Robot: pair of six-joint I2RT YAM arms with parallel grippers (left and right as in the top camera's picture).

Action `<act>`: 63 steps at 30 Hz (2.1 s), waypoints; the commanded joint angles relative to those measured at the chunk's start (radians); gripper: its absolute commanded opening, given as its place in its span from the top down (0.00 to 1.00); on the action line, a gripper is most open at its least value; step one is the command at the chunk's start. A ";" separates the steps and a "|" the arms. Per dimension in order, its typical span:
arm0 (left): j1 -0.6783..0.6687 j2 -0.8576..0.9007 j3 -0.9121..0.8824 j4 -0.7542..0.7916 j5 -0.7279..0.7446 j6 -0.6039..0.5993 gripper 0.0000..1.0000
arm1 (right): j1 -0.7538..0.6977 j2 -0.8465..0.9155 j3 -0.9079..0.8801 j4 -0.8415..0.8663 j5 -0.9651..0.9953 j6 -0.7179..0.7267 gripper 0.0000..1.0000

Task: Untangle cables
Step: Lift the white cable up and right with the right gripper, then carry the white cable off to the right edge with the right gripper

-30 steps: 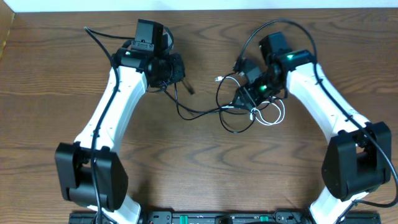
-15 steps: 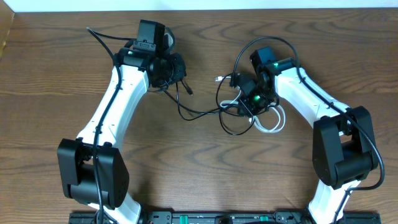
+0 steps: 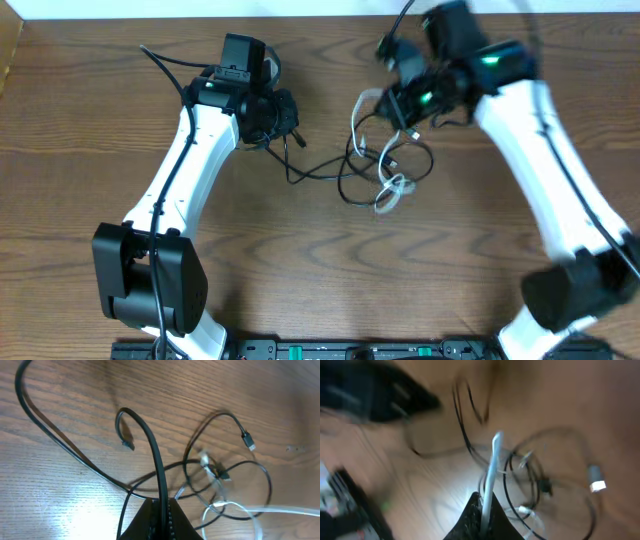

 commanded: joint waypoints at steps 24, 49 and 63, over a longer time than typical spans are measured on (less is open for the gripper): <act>0.008 0.011 -0.006 -0.003 -0.077 0.024 0.85 | -0.050 -0.198 0.161 0.052 0.499 0.249 0.99; 0.008 0.011 -0.006 -0.007 -0.122 0.024 0.84 | -0.492 -0.006 0.160 0.640 0.655 0.232 0.99; 0.008 0.011 -0.007 -0.097 -0.185 0.024 0.84 | -0.633 0.426 0.160 1.071 0.772 0.006 0.99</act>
